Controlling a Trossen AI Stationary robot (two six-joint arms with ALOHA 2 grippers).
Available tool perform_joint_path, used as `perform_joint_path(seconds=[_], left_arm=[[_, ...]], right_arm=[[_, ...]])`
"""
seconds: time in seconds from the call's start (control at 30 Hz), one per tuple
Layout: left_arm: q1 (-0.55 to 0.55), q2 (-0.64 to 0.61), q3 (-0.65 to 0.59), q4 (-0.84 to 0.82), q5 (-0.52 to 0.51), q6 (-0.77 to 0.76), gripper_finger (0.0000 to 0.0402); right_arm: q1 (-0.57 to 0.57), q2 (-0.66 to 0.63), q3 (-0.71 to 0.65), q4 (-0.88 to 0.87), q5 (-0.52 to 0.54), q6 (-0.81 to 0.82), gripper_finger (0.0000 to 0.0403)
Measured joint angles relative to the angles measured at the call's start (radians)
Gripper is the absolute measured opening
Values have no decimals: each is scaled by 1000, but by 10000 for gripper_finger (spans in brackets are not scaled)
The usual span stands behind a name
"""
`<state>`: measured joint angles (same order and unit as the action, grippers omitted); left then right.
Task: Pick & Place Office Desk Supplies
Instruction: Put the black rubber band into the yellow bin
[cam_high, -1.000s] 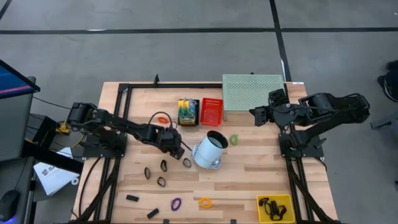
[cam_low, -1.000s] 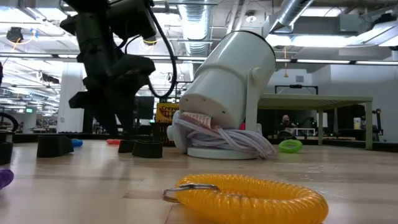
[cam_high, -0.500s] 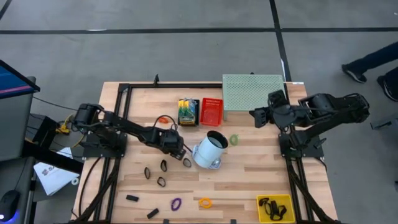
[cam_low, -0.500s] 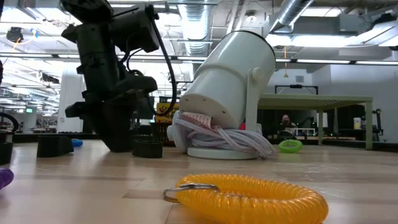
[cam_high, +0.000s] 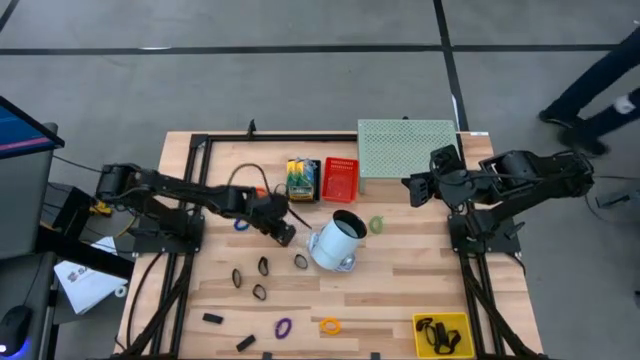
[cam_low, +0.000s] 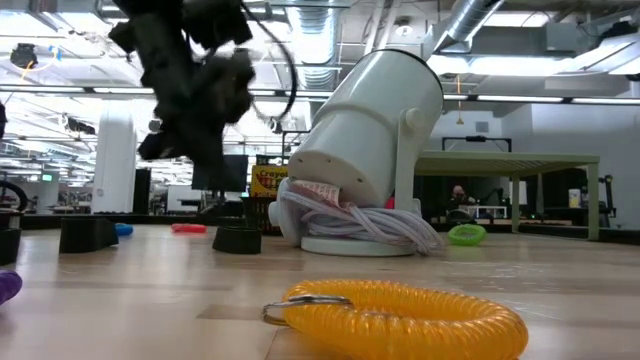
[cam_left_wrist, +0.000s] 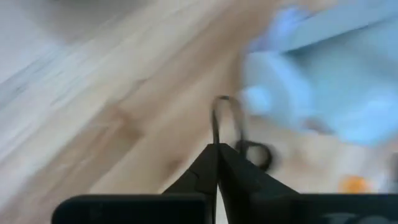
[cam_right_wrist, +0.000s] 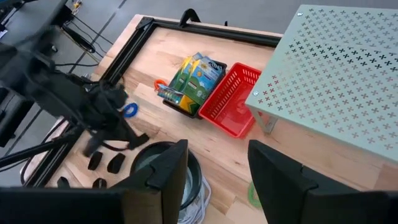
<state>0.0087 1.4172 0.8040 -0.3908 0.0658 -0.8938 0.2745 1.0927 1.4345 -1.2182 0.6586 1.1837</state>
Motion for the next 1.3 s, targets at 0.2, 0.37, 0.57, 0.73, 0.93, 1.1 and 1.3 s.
perform_joint_path(seconds=[0.2, 0.37, 0.57, 0.73, 0.93, 1.1, 1.3], left_arm=[[76, -130, 0, 217, 169, 23, 1], [125, -174, 2, 562, 238, -50, 0], [143, -139, 61, 729, 204, -106, 0], [128, -67, 197, 734, 204, -59, 0], [127, 19, 342, 758, 204, -22, 0], [127, 59, 392, 794, 196, -12, 0], [127, 72, 419, 824, 188, -13, 0]], right_arm=[[14, 8, 0, 7, 0, -105, 166], [27, 12, 0, 156, -4, -250, 166], [27, 12, 0, 379, -76, -403, 166], [-38, 13, 0, 485, -142, -389, 166], [-114, 13, 0, 648, -246, -379, 169], [-165, 13, 0, 761, -329, -379, 180], [-210, 34, 0, 764, -414, -379, 193]])
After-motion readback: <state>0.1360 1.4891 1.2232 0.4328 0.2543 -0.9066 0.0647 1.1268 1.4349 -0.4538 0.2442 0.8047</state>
